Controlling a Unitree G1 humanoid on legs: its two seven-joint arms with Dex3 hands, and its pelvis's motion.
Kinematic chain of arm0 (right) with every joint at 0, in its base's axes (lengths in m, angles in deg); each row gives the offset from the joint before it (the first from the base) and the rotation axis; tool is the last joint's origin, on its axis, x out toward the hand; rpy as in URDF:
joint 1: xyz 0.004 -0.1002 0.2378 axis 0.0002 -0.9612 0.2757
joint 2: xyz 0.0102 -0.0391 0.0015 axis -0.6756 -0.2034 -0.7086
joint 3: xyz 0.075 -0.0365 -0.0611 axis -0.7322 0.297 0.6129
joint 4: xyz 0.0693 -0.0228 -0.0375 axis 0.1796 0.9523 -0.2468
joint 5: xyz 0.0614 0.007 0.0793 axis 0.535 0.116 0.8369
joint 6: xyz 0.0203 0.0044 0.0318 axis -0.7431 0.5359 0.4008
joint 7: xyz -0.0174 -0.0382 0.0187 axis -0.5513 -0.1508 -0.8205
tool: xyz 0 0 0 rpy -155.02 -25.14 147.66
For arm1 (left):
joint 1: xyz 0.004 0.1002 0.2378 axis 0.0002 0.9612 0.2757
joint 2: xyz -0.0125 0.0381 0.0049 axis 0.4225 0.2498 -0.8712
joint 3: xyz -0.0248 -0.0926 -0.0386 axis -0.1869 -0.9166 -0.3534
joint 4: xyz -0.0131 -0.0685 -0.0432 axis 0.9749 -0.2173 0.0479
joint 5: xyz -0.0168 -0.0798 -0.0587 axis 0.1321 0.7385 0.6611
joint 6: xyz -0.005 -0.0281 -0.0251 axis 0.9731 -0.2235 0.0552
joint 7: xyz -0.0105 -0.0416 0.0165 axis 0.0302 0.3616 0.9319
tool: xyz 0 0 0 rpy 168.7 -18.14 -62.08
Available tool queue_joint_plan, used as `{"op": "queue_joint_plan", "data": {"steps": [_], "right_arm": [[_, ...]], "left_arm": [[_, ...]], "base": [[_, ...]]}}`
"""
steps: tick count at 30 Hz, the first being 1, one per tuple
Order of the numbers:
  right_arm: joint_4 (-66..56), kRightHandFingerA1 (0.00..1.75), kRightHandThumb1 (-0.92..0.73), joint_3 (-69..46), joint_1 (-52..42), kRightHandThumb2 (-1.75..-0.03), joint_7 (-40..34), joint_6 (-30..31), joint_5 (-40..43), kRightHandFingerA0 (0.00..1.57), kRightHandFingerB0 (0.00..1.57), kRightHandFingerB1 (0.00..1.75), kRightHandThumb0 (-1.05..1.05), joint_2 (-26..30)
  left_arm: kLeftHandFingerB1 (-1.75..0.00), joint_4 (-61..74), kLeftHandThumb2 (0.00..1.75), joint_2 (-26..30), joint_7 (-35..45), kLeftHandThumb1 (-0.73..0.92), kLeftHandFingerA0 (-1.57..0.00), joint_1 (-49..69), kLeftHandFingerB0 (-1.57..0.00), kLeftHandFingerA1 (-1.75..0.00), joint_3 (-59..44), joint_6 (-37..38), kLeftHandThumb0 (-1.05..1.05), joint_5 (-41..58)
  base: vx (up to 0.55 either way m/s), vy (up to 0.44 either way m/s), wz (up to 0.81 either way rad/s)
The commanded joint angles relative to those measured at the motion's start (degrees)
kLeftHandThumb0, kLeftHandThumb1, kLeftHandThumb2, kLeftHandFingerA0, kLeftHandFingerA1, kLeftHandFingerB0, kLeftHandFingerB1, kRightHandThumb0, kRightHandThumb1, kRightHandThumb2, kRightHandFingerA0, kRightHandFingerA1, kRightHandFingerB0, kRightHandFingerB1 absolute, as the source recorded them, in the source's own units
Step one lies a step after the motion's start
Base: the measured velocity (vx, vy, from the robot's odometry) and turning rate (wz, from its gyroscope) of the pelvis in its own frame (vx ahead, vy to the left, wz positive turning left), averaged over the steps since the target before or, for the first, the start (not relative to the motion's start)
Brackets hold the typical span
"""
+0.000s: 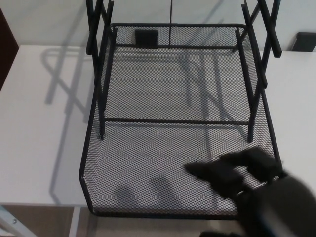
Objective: The robot walks towards a file tray kept in the middle of a desk and uses its right hand to grab a tray and pulls it out towards itself
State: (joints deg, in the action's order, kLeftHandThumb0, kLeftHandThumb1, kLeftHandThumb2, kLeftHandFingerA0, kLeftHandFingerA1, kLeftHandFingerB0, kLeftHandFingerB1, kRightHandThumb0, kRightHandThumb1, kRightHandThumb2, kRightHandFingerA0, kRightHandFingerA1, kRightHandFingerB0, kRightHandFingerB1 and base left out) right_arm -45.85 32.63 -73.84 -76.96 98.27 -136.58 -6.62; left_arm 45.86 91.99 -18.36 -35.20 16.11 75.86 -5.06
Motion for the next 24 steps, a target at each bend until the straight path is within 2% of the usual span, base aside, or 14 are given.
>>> {"op": "queue_joint_plan", "data": {"steps": [1,4,5,6,7,9,12,13,14,16,18,19,23,24], "right_arm": [[-5.2,0.62,-0.35,-54.0,-5.4,-0.77,-16.4,-44.9,76.0,0.32,0.38,0.51,-0.95,7.1],[-4.4,0.49,-0.27,-70.3,-3.5,-0.69,-11.7,-40.0,94.1,0.4,0.58,0.36,-0.9,8.5],[-3.1,0.5,-0.43,-73.0,-2.8,-0.55,-10.7,-39.7,96.8,0.49,0.57,0.39,-0.87,9.0],[-2.3,0.5,-0.43,-74.1,-2.9,-0.55,-10.4,-39.9,98.0,0.49,0.57,0.39,-0.87,9.3],[1.9,0.49,-0.3,-81.1,0.3,-0.73,-10.1,-38.5,100.7,0.56,0.7,0.39,-1.05,11.1],[8.9,0.47,-0.34,-88.8,2.3,-0.75,-4.2,-37.5,106.6,0.55,0.72,0.45,-0.95,13.8],[17.3,0.53,-0.57,-99.7,8.3,-0.59,-1.2,-32.5,105.5,0.67,0.72,0.42,-0.88,17.3],[21.0,0.62,-0.41,-102.6,11.5,-0.86,0.4,-31.9,104.1,0.66,0.69,0.51,-0.85,19.3],[23.5,0.69,-0.37,-107.0,12.4,-0.88,-0.6,-27.5,101.1,0.78,0.75,0.5,-1.05,19.9],[24.6,0.72,-0.36,-110.1,11.7,-0.89,0.5,-24.5,103.3,0.76,0.77,0.58,-0.97,20.2],[28.9,0.74,-0.59,-114.1,12.7,-0.59,2.7,-23.3,105.5,0.83,0.8,0.59,-0.83,21.5],[30.1,0.83,-0.45,-115.0,13.0,-0.95,2.7,-23.8,104.5,0.84,0.76,0.69,-0.81,21.7],[35.2,0.89,-0.47,-120.0,15.0,-0.96,5.3,-21.0,106.9,0.87,0.8,0.73,-0.76,23.8],[35.2,0.97,-0.64,-120.3,15.1,-0.6,4.0,-20.3,107.3,0.8,0.75,0.75,-0.81,23.1]], "left_arm": [[-0.36,-2.6,0.65,3.2,2.0,0.48,-0.33,-2.0,-0.14,-0.46,1.2,-0.3,-0.4,-2.1],[-0.37,-3.0,0.65,3.0,1.6,0.48,-0.34,-2.1,-0.14,-0.46,1.5,-0.3,-0.4,-2.5],[-0.37,-2.8,0.65,3.0,1.7,0.47,-0.34,-1.9,-0.15,-0.47,1.5,-0.3,-0.4,-2.5],[-0.37,-2.7,0.65,3.0,1.7,0.47,-0.34,-1.8,-0.15,-0.47,1.5,-0.4,-0.4,-2.5],[-0.37,-2.5,0.65,3.0,2.0,0.48,-0.32,-1.6,-0.14,-0.46,1.6,-0.8,-0.4,-2.4],[-0.37,-4.2,0.66,3.1,1.9,0.48,-0.32,-2.4,-0.14,-0.46,1.8,-0.2,-0.4,-2.7],[-0.37,-4.0,0.66,3.3,1.9,0.48,-0.34,-2.1,-0.14,-0.47,1.8,0.1,-0.41,-2.9],[-0.37,-3.4,0.66,3.4,2.1,0.48,-0.34,-1.9,-0.14,-0.47,1.8,-0.1,-0.41,-2.9],[-0.37,-3.5,0.66,3.6,2.1,0.48,-0.33,-2.2,-0.14,-0.47,1.9,-0.2,-0.41,-3.1],[-0.37,-3.8,0.66,3.7,2.2,0.48,-0.33,-2.3,-0.14,-0.47,2.0,-0.1,-0.42,-3.2],[-0.37,-4.4,0.66,3.6,2.1,0.48,-0.34,-2.3,-0.15,-0.47,2.1,0.0,-0.42,-3.3],[-0.37,-4.4,0.66,3.6,2.1,0.48,-0.33,-2.3,-0.15,-0.47,2.2,-0.1,-0.42,-3.4],[-0.37,-5.3,0.66,3.7,2.1,0.48,-0.33,-2.8,-0.14,-0.47,2.4,0.4,-0.42,-3.6],[-0.37,-5.7,0.66,3.7,2.0,0.48,-0.33,-3.0,-0.14,-0.47,2.5,0.6,-0.42,-3.6]], "base": [[0.0,0.0,0.0],[0.0,0.0,0.0],[0.0,0.0,0.0],[0.0,0.0,0.0],[0.0,0.0,0.0],[0.0,0.0,0.0],[0.0,0.0,0.0],[0.0,0.0,0.0],[0.0,0.0,0.0],[0.0,0.0,0.0],[0.0,0.0,0.0],[0.0,0.0,0.0],[0.0,0.0,0.0],[0.0,0.0,0.0]]}}
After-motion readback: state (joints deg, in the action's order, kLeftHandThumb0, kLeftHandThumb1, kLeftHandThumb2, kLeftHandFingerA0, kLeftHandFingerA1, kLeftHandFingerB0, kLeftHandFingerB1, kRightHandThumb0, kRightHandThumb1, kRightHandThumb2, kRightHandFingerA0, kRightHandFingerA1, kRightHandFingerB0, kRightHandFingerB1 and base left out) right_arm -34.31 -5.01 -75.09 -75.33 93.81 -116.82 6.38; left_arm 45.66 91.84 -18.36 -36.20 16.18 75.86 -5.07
